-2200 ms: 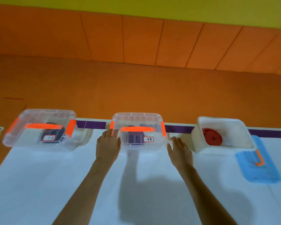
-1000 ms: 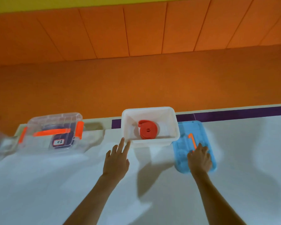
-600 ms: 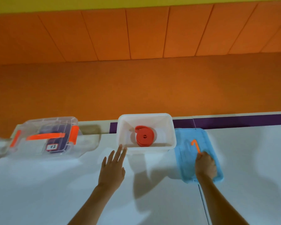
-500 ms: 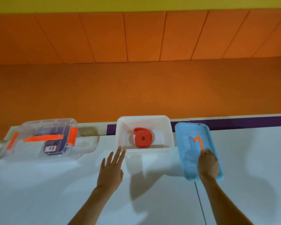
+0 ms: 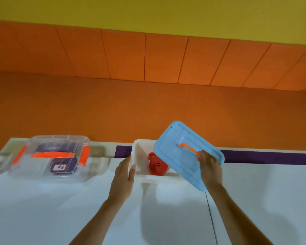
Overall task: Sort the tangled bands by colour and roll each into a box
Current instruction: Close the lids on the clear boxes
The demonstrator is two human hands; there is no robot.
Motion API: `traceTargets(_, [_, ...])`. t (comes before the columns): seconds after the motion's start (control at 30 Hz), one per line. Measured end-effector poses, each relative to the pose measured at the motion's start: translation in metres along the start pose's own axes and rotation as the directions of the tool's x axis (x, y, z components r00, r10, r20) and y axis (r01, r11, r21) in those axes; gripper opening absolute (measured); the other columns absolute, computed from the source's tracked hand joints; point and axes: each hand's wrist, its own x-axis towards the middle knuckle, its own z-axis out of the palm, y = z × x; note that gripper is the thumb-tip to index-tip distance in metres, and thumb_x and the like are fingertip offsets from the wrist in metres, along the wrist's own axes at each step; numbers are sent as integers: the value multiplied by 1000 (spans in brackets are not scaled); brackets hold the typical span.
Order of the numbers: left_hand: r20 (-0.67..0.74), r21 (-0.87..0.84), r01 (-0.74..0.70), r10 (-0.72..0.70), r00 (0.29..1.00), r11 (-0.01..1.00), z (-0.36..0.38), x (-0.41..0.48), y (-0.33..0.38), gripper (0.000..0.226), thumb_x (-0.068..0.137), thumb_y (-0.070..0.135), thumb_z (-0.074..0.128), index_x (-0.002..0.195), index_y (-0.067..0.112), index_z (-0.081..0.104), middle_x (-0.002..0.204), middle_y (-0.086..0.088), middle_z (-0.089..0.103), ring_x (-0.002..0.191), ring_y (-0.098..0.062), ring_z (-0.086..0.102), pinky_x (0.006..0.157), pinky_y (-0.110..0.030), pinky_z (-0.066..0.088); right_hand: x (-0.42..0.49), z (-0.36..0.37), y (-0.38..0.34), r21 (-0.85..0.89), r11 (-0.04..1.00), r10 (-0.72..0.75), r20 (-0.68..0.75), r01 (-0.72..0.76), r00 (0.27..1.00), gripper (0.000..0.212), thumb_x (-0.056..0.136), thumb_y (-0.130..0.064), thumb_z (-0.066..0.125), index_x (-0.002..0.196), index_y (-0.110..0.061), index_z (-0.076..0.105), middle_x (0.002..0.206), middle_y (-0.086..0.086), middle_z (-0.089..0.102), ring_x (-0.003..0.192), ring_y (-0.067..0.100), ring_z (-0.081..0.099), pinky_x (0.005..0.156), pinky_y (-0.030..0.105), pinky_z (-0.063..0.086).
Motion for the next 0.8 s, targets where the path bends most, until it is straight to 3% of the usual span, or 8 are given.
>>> traceTargets(0.2, [135, -231, 251, -224, 965, 940, 10, 28, 0, 70, 108, 56, 33, 168, 23, 18, 170, -2, 33, 156, -23, 34, 127, -43, 29, 1, 32, -47, -4, 974, -225, 156, 228, 962, 15, 106, -12, 57, 108, -15, 71, 95, 3, 73, 93, 26, 71, 72, 39, 54])
traceTargets(0.3, [155, -210, 271, -242, 958, 939, 18, 32, -5, 64, 112, 45, 41, 168, 23, 19, 165, -3, 43, 148, -27, 47, 120, -49, 40, 6, 48, -58, 26, 948, -317, 191, 318, 929, 12, 105, -10, 58, 106, -11, 70, 96, 6, 71, 95, 26, 68, 75, 37, 52])
traceTargets(0.43, [30, -171, 274, -273, 962, 946, 22, 36, -11, 54, 111, 26, 47, 163, 24, 34, 149, -5, 61, 130, -28, 63, 105, -50, 54, 5, 67, -64, 169, 925, -367, 176, 339, 913, 11, 105, -11, 61, 107, -4, 69, 110, 9, 67, 100, 28, 67, 84, 40, 56])
traceTargets(0.5, [11, -161, 269, -271, 963, 950, 24, 37, -12, 52, 110, 25, 49, 161, 24, 39, 146, -5, 63, 127, -26, 64, 103, -49, 56, 2, 74, -59, 169, 924, -371, 165, 344, 914, 17, 102, -3, 65, 118, -2, 70, 128, 12, 65, 115, 29, 67, 97, 43, 58])
traceTargets(0.6, [11, -138, 244, -245, 969, 960, 26, 42, -12, 49, 110, 26, 50, 159, 23, 43, 144, -5, 63, 125, -25, 65, 101, -48, 57, -3, 78, -46, 95, 934, -353, 116, 344, 928, 42, 100, 6, 62, 140, -5, 62, 153, 13, 52, 145, 32, 49, 117, 44, 47])
traceTargets(0.67, [20, -123, 247, -246, 969, 961, 28, 45, -11, 49, 111, 28, 48, 160, 22, 42, 145, -5, 63, 126, -27, 64, 102, -50, 57, -4, 78, -34, 85, 964, -256, 49, 251, 965, 47, 106, 0, 53, 152, -4, 50, 162, 14, 44, 154, 33, 36, 124, 49, 37])
traceTargets(0.73, [14, -125, 248, -248, 969, 961, 30, 46, -12, 50, 111, 29, 48, 160, 21, 42, 144, -5, 63, 127, -28, 63, 102, -51, 56, -4, 77, -22, 88, 991, -109, 123, 99, 986, 54, 112, -13, 39, 165, -9, 28, 172, 6, 27, 162, 27, 19, 130, 44, 23])
traceTargets(0.8, [-14, -164, 254, -260, 965, 953, 32, 44, -14, 49, 110, 30, 53, 158, 22, 46, 139, -4, 65, 121, -26, 65, 100, -50, 57, -4, 80, -11, 151, 988, -77, 225, 44, 971, 57, 114, -20, 31, 168, -17, 12, 175, -5, 12, 164, 22, 3, 131, 42, 19])
